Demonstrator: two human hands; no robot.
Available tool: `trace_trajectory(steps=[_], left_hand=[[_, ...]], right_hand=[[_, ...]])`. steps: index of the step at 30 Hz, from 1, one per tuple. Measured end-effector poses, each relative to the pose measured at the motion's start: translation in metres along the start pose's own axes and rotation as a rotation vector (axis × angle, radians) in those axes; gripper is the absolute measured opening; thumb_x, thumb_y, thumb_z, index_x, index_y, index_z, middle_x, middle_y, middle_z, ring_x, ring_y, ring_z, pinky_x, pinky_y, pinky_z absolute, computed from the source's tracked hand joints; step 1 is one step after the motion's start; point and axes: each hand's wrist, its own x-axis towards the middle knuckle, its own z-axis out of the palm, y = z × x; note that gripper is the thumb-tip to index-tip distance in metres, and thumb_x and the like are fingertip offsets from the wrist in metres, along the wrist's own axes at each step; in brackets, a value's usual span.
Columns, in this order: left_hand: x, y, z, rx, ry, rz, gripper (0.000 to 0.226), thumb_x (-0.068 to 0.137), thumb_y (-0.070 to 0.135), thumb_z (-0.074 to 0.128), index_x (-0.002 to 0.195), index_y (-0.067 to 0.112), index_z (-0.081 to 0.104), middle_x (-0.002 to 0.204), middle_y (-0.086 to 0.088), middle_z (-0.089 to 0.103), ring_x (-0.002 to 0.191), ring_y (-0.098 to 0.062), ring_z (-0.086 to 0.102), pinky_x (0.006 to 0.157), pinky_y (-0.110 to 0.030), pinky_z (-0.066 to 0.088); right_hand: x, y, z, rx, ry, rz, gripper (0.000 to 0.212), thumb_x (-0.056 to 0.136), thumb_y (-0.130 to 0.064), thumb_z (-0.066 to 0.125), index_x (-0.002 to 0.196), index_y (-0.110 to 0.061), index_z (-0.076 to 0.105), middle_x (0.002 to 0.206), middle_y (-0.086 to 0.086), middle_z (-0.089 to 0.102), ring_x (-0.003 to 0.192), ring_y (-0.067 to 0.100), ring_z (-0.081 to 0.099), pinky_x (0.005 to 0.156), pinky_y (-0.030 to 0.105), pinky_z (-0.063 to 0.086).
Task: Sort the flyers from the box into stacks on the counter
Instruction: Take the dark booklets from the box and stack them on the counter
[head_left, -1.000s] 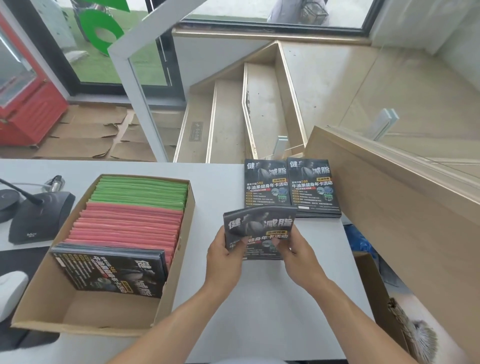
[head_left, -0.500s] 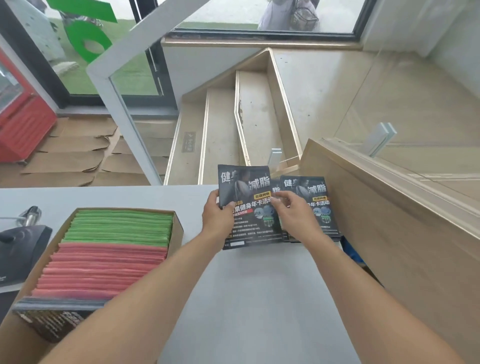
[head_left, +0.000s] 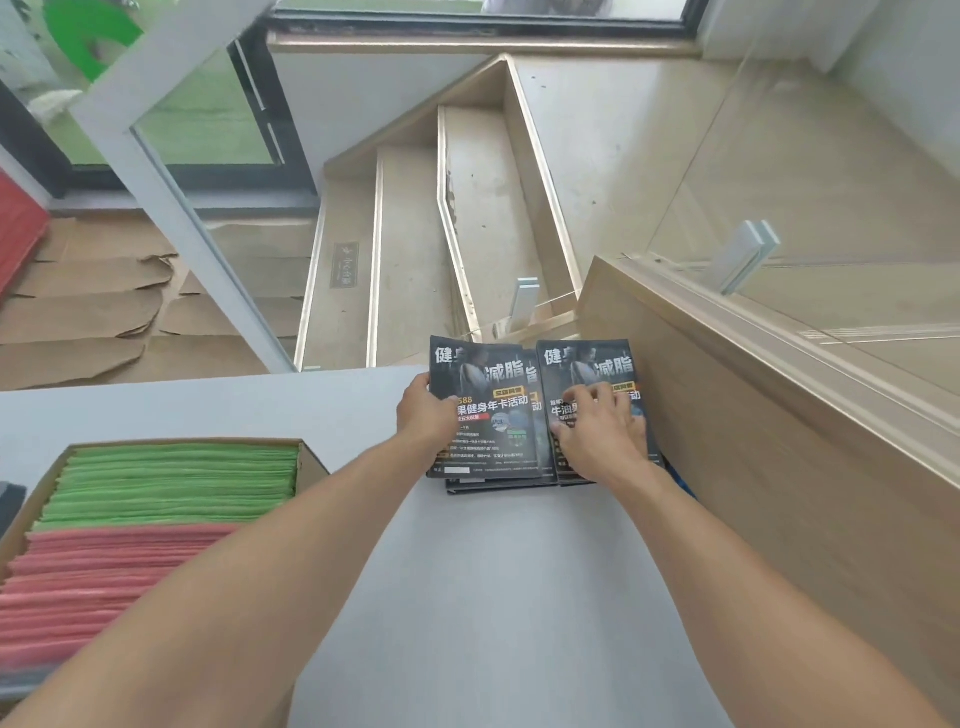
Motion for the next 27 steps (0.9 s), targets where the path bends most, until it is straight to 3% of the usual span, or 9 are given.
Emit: trace_trajectory(steps=[8, 11, 14, 17, 20, 24, 27], left_hand=[[-0.007, 0.001, 0.007, 0.212, -0.018, 0.083, 0.043, 0.086, 0.035, 0.070, 0.124, 0.021, 0.057, 0.120, -0.003, 0.062, 0.113, -0.027, 0.060, 0.095, -0.048, 0.054], [-0.012, 0.007, 0.009, 0.252, -0.051, 0.101, 0.056, 0.083, 0.034, 0.068, 0.135, 0.020, 0.051, 0.131, -0.004, 0.058, 0.126, -0.029, 0.051, 0.101, -0.050, 0.050], [-0.020, 0.015, 0.010, 0.166, -0.121, 0.055, 0.072, 0.086, 0.030, 0.067, 0.150, 0.022, 0.035, 0.137, 0.001, 0.055, 0.131, -0.029, 0.050, 0.105, -0.045, 0.047], [-0.019, 0.019, 0.009, 0.031, -0.132, -0.011, 0.065, 0.089, 0.023, 0.068, 0.146, 0.023, 0.039, 0.130, 0.001, 0.056, 0.123, -0.024, 0.053, 0.101, -0.041, 0.047], [-0.019, 0.019, 0.006, -0.074, -0.119, -0.122, 0.079, 0.091, 0.022, 0.069, 0.157, 0.019, 0.025, 0.154, -0.005, 0.041, 0.138, -0.030, 0.043, 0.109, -0.045, 0.041], [-0.022, 0.016, 0.005, -0.139, -0.241, -0.167, 0.072, 0.089, 0.023, 0.069, 0.152, 0.019, 0.035, 0.155, -0.002, 0.041, 0.139, -0.029, 0.041, 0.111, -0.047, 0.036], [-0.020, 0.014, 0.002, -0.178, -0.256, -0.167, 0.072, 0.094, 0.017, 0.065, 0.155, 0.020, 0.028, 0.158, -0.001, 0.036, 0.144, -0.028, 0.035, 0.114, -0.046, 0.031]], right_hand=[[0.002, -0.001, 0.000, 0.018, -0.016, 0.018, 0.040, 0.099, -0.043, 0.054, 0.136, -0.030, 0.046, 0.144, 0.004, 0.039, 0.133, 0.027, 0.033, 0.108, 0.049, 0.030], [0.002, -0.001, 0.000, 0.024, -0.013, 0.021, 0.040, 0.099, -0.043, 0.055, 0.136, -0.030, 0.046, 0.143, 0.003, 0.039, 0.133, 0.027, 0.033, 0.108, 0.049, 0.030], [0.002, -0.001, 0.000, 0.031, -0.014, 0.019, 0.040, 0.099, -0.044, 0.054, 0.136, -0.030, 0.046, 0.143, 0.004, 0.039, 0.133, 0.027, 0.033, 0.107, 0.048, 0.030], [0.002, -0.001, 0.000, 0.027, -0.018, 0.018, 0.040, 0.099, -0.045, 0.054, 0.136, -0.030, 0.046, 0.144, 0.004, 0.039, 0.133, 0.027, 0.033, 0.107, 0.049, 0.031], [0.003, -0.001, 0.000, 0.016, -0.021, 0.013, 0.041, 0.099, -0.045, 0.053, 0.136, -0.029, 0.045, 0.144, 0.005, 0.039, 0.133, 0.028, 0.033, 0.108, 0.050, 0.031], [0.003, 0.000, 0.000, 0.012, -0.028, 0.011, 0.041, 0.099, -0.045, 0.053, 0.136, -0.030, 0.045, 0.144, 0.005, 0.038, 0.134, 0.028, 0.033, 0.108, 0.050, 0.030], [0.004, 0.000, -0.001, 0.001, -0.036, 0.013, 0.042, 0.099, -0.046, 0.054, 0.136, -0.029, 0.045, 0.145, 0.005, 0.039, 0.135, 0.028, 0.032, 0.108, 0.051, 0.030]])
